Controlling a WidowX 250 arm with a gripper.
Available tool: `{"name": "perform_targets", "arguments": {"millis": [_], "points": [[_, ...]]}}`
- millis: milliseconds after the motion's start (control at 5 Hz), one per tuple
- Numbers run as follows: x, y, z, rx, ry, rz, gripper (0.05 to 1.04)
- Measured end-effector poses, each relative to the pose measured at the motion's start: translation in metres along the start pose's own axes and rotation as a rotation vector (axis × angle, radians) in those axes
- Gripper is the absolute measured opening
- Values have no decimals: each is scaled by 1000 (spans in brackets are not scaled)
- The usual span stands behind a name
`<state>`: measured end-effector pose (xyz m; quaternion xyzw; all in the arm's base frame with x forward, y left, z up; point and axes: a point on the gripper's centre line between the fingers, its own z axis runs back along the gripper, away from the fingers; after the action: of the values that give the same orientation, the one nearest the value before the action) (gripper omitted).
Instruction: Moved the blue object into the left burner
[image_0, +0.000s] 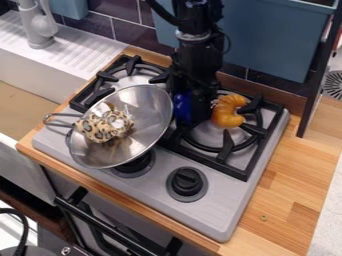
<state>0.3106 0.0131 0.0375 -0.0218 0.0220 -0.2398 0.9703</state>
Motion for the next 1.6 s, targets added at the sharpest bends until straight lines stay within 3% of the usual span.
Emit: {"name": "perform_targets", "arguments": {"millis": [200,600,800,1200,1600], "points": [[0,0,3,-5,6,16,776],[-2,-9,6,-68,28,11,785],[0,-11,23,-95,5,9,785],[9,-19,35,-134,-12,5,785],[19,-9,44,-97,-70,74,785]]}}
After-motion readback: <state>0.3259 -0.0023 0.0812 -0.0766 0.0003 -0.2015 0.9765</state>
